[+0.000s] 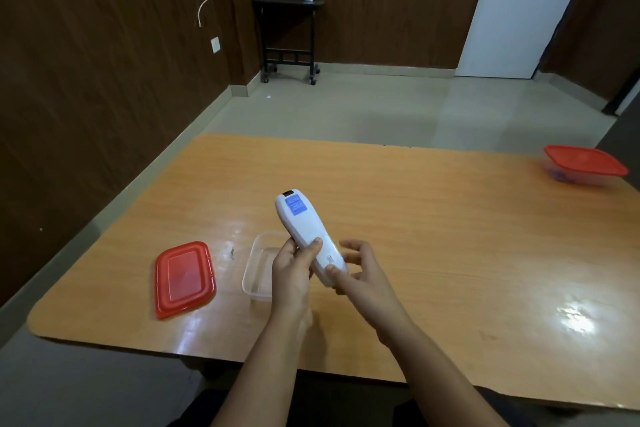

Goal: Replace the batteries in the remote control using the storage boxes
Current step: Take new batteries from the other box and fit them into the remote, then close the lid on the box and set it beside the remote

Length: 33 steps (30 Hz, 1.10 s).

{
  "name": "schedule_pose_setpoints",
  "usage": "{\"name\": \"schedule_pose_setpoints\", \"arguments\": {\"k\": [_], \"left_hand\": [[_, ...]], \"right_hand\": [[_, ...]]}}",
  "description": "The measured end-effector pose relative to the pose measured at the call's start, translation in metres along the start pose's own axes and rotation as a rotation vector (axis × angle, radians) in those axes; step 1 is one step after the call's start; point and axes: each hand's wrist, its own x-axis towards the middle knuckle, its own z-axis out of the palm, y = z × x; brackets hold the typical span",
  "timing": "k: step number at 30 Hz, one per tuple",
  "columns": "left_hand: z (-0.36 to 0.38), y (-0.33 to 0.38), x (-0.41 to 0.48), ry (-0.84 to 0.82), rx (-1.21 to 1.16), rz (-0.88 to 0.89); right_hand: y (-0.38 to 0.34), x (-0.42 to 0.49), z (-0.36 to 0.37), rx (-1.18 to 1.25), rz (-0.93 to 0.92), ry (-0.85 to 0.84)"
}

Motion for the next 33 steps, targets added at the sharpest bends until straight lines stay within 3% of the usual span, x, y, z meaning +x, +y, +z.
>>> {"name": "schedule_pose_setpoints", "arguments": {"k": [3, 4, 8, 10, 15, 18, 20, 23, 26, 29, 33], "left_hand": [[0.004, -0.001, -0.003, -0.074, 0.044, -0.047], [0.004, -0.003, -0.003, -0.087, 0.05, -0.071], [-0.002, -0.004, 0.002, -0.006, 0.035, -0.116], [-0.005, -0.002, 0.003, -0.004, 0.042, -0.096], [-0.001, -0.006, 0.003, -0.048, 0.158, -0.041], [-0.004, -0.007, 0.009, -0.008, 0.229, 0.025], [-0.014, -0.001, 0.013, 0.087, 0.319, 0.174], [-0.038, 0.015, 0.019, 0.208, 0.556, 0.348], [-0.072, 0.029, 0.03, 0.377, 0.808, 0.423], [-0.108, 0.033, 0.04, 0.544, 1.044, 0.289], [-0.141, 0.027, 0.049, 0.54, 1.268, -0.004]], "right_hand": [[0.005, 0.0, -0.003, -0.332, -0.195, 0.033], [0.003, 0.001, -0.006, -0.305, -0.17, 0.016], [-0.012, 0.001, -0.02, 0.185, 0.2, -0.177], [-0.012, -0.001, -0.023, 0.218, 0.219, -0.191], [0.009, 0.003, -0.017, -0.349, -0.112, 0.028], [0.018, 0.017, -0.016, -0.381, -0.05, 0.109], [0.027, 0.031, -0.016, -0.548, -0.011, 0.147], [0.039, 0.042, -0.014, -0.797, 0.024, 0.182], [0.044, 0.046, -0.014, -0.845, 0.117, 0.158], [0.044, 0.044, -0.01, -0.855, 0.146, 0.153], [0.031, 0.037, -0.006, -0.802, 0.055, 0.17]]}}
